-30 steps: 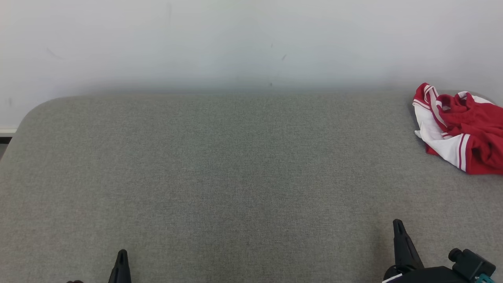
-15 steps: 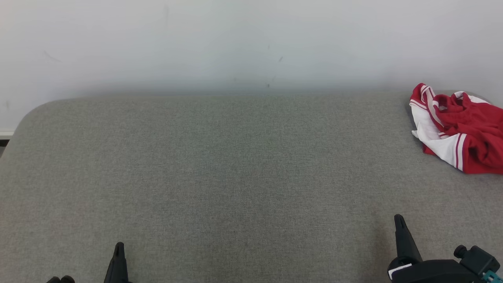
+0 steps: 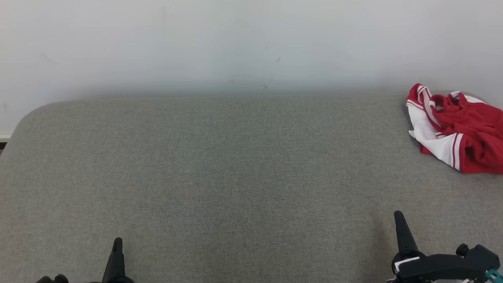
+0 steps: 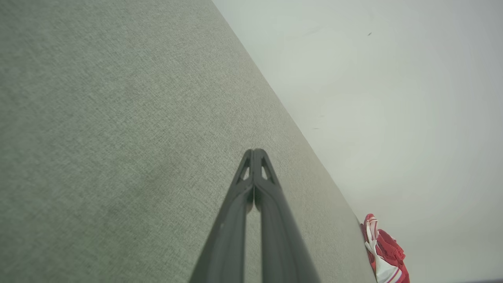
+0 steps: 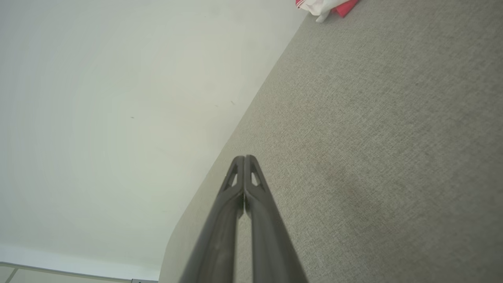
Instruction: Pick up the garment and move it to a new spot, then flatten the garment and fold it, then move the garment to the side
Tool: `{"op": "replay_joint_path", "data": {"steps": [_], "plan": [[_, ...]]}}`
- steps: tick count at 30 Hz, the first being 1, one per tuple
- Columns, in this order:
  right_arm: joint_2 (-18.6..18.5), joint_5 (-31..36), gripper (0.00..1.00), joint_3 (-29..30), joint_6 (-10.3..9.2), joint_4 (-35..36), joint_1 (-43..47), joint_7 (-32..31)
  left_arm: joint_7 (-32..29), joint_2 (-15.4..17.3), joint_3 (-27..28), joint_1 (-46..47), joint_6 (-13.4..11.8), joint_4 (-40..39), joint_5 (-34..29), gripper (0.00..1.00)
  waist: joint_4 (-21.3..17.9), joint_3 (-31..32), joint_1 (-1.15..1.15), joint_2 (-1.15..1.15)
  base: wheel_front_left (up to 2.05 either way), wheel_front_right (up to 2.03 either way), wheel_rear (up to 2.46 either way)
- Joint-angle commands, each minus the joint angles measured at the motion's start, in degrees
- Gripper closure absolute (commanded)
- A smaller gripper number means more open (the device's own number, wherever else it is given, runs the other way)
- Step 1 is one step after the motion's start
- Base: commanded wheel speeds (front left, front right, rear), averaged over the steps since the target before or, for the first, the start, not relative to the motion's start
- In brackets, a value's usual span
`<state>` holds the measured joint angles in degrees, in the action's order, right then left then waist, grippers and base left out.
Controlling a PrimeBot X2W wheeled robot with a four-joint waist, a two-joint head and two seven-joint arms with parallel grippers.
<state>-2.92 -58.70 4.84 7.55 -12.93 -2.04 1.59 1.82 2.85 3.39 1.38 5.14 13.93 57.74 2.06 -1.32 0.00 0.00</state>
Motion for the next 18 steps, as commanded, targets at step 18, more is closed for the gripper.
{"op": "replay_joint_path", "data": {"steps": [18], "plan": [[0.04, -12.36, 1.0, 0.72, -0.07, -0.05, -2.06, -2.98, -3.07, 0.04, 1.3, 2.51, 1.07, -0.26, 12.8, 1.0, -0.59, 0.33, 0.0, 0.0, 0.0, 0.0, 0.0]]}}
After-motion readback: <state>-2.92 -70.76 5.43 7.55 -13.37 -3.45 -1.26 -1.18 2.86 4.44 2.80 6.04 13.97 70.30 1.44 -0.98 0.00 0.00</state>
